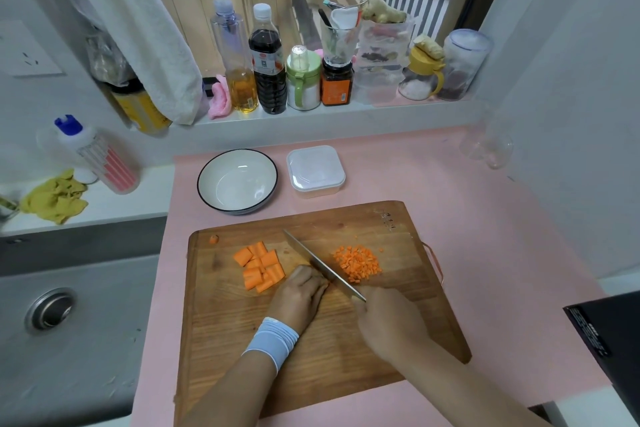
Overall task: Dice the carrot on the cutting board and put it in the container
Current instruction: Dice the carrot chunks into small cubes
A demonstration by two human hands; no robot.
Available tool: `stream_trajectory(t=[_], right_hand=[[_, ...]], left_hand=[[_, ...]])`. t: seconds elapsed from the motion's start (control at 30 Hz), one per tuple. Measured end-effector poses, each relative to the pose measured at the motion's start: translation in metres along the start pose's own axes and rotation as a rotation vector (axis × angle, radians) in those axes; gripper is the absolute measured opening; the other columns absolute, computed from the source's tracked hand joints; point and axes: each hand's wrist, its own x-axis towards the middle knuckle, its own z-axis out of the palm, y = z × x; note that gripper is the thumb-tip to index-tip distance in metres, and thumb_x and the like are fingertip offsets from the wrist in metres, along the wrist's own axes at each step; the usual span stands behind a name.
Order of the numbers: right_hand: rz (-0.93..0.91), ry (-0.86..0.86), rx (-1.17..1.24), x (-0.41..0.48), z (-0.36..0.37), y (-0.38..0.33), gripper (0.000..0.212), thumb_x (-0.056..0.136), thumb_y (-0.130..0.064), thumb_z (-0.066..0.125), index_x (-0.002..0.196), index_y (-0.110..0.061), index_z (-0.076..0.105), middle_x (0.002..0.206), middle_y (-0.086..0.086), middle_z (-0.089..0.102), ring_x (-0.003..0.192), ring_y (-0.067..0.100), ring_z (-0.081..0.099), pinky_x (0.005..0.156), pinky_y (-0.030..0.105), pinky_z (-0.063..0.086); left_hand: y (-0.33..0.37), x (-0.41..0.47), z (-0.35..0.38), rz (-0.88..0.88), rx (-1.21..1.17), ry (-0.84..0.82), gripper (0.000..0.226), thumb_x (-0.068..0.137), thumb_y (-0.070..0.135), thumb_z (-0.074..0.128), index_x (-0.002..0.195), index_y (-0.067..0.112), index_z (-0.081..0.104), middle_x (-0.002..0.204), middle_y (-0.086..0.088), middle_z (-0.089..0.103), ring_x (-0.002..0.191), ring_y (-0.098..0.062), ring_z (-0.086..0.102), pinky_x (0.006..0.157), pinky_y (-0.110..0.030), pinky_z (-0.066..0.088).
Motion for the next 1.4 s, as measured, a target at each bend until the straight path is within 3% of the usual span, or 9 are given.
stream_trajectory(t=[0.13, 0.43, 0.57, 0.83, 1.07, 1.2, 1.4], right_hand=[[0.027, -0.027, 0.011, -0.002, -0.001, 0.002, 0.027, 0.103, -0.040, 0.044, 0.104, -0.027, 0.067, 0.086, -0.009, 0.066, 0.081, 0.013, 0.064, 0.070, 0.028, 0.050], [0.025, -0.037, -0.033, 0.005, 0.005, 0.001, 0.024, 0.103, -0.038, 0.044, 0.100, -0.027, 0.065, 0.083, -0.010, 0.061, 0.073, 0.010, 0.056, 0.056, 0.022, 0.036], [0.030, -0.065, -0.057, 0.012, 0.010, -0.006, 0.023, 0.099, -0.029, 0.045, 0.103, -0.025, 0.067, 0.093, -0.004, 0.068, 0.087, 0.020, 0.066, 0.071, 0.030, 0.050], [0.078, -0.106, -0.006, 0.022, 0.004, -0.005, 0.020, 0.098, -0.027, 0.048, 0.094, -0.024, 0.068, 0.080, -0.007, 0.064, 0.072, 0.015, 0.059, 0.054, 0.026, 0.036], [0.073, -0.138, 0.035, 0.020, 0.001, -0.006, 0.020, 0.098, -0.025, 0.048, 0.086, -0.025, 0.064, 0.082, -0.005, 0.065, 0.079, 0.019, 0.063, 0.064, 0.029, 0.042], [0.045, -0.128, 0.004, 0.015, -0.009, -0.006, 0.020, 0.102, -0.031, 0.046, 0.086, -0.026, 0.055, 0.078, -0.008, 0.053, 0.076, 0.017, 0.056, 0.063, 0.029, 0.039], [-0.001, -0.059, -0.028, 0.018, -0.026, 0.001, 0.028, 0.103, -0.041, 0.045, 0.093, -0.022, 0.062, 0.079, -0.007, 0.057, 0.074, 0.017, 0.056, 0.064, 0.031, 0.042]], left_hand=[[0.000, -0.001, 0.001, -0.004, 0.024, -0.005, 0.006, 0.088, 0.010, 0.068, 0.084, 0.008, 0.072, 0.085, -0.003, 0.063, 0.085, -0.017, 0.058, 0.075, -0.026, 0.050], [0.001, -0.003, 0.001, -0.011, 0.008, 0.000, 0.009, 0.090, 0.012, 0.066, 0.085, 0.008, 0.073, 0.087, -0.002, 0.063, 0.086, -0.016, 0.058, 0.076, -0.022, 0.050], [-0.001, -0.004, 0.001, -0.039, 0.011, 0.008, 0.005, 0.087, 0.009, 0.071, 0.083, 0.009, 0.073, 0.086, -0.001, 0.065, 0.083, -0.016, 0.059, 0.072, -0.025, 0.051], [-0.002, -0.003, -0.003, -0.193, -0.040, 0.019, 0.002, 0.080, 0.012, 0.073, 0.081, 0.013, 0.073, 0.084, 0.004, 0.063, 0.089, -0.011, 0.055, 0.081, -0.018, 0.046], [-0.003, -0.005, -0.001, -0.140, 0.001, -0.023, 0.006, 0.085, 0.017, 0.069, 0.082, 0.014, 0.073, 0.084, 0.005, 0.062, 0.088, -0.013, 0.055, 0.078, -0.022, 0.049], [-0.001, -0.004, -0.004, -0.153, 0.012, -0.028, 0.005, 0.085, 0.017, 0.069, 0.082, 0.015, 0.072, 0.084, 0.006, 0.062, 0.089, -0.011, 0.054, 0.079, -0.020, 0.048], [-0.001, 0.006, -0.019, -0.246, 0.002, -0.076, 0.010, 0.081, 0.010, 0.066, 0.076, 0.019, 0.065, 0.080, 0.009, 0.059, 0.085, -0.008, 0.050, 0.079, -0.022, 0.044]])
